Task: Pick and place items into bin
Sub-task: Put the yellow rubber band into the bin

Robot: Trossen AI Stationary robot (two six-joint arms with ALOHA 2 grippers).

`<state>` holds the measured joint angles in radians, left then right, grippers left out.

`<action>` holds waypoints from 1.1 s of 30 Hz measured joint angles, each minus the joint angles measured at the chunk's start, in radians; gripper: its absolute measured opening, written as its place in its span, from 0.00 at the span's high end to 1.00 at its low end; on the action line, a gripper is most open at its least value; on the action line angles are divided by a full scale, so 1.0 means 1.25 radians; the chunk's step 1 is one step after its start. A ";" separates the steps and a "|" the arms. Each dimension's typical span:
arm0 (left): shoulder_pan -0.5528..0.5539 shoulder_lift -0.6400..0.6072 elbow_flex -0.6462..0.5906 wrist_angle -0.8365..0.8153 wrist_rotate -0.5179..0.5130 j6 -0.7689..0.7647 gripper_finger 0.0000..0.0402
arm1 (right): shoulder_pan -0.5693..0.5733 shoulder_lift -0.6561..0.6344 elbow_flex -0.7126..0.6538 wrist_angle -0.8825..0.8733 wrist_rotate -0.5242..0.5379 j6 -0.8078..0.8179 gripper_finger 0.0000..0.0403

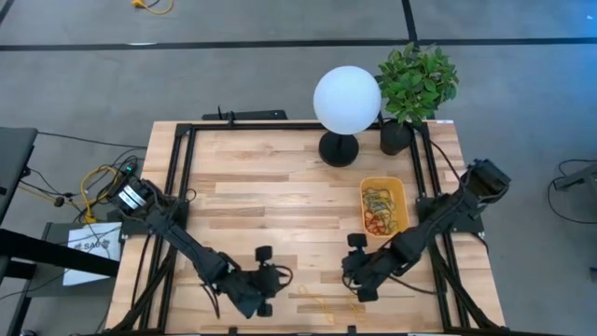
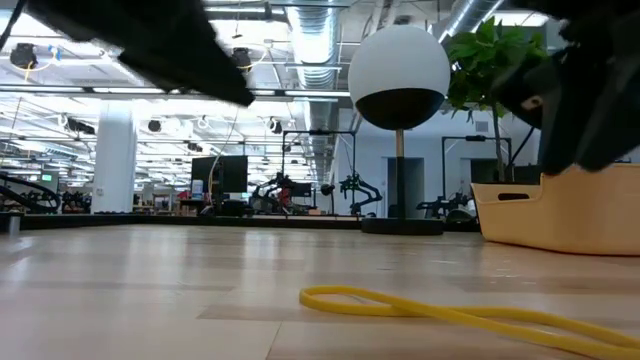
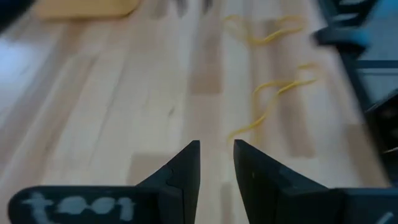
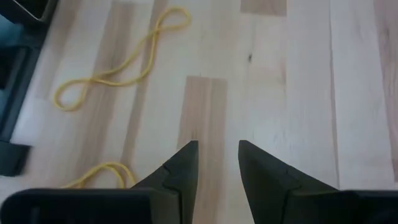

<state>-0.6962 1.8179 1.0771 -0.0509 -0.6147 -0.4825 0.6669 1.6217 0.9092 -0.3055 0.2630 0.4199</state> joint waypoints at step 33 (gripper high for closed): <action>0.147 0.132 -0.083 0.405 0.368 0.211 0.78 | -0.173 -0.021 0.000 0.060 -0.003 -0.008 0.73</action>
<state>-0.5123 1.9827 0.9733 0.4552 -0.1546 -0.2181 0.4503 1.5950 0.9092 -0.2308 0.2598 0.4103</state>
